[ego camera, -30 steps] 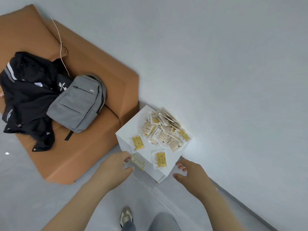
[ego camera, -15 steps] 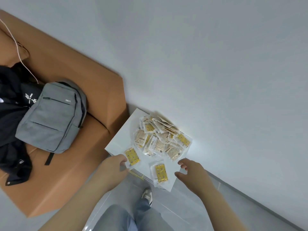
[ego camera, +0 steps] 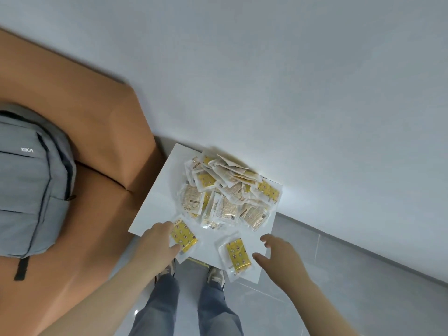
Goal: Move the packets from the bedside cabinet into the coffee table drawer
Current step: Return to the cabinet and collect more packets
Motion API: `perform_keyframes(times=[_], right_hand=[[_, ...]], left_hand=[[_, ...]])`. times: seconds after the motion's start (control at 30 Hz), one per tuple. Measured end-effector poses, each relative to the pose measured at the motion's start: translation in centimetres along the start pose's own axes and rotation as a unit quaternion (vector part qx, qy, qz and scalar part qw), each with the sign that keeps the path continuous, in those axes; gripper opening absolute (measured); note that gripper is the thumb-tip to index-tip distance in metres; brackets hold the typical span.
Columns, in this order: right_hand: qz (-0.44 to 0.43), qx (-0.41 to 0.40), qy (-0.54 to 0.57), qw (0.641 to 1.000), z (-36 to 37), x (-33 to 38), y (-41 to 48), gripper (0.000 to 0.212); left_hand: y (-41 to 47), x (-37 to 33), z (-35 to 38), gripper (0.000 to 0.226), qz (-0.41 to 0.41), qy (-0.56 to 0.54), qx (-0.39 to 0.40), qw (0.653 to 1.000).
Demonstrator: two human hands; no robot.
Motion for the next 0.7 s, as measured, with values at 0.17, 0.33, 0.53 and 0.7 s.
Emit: perform_keyframes(times=[0.17,0.33,0.53,0.7], right_hand=[[0.044,0.000,0.007,0.999,3.9,-1.6,3.3,0.054],[0.072,0.015,0.012,0.997,8.7,-2.8,5.5,0.050],[0.092,0.014,0.015,0.995,13.0,-3.7,7.8,0.051],[0.109,0.009,0.006,0.994,15.4,-4.3,9.1,0.065]], left_hand=[[5.4,0.9,3.0,0.040,0.016,0.046,0.006,0.999],[8.5,1.8,6.5,0.058,0.021,0.093,0.009,0.995],[10.9,2.4,9.5,0.085,0.038,0.133,-0.020,0.990],[11.9,2.7,10.5,0.099,0.034,0.150,-0.071,0.986]])
Point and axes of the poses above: each hand's wrist, its own y-axis towards the middle knuckle, its own z-axis out of the palm, x = y × z, the point moved 10 cm from there along y, towards the middle knuckle, and after that the axes turned 7 degrees about -z, right-handed, at the moved point
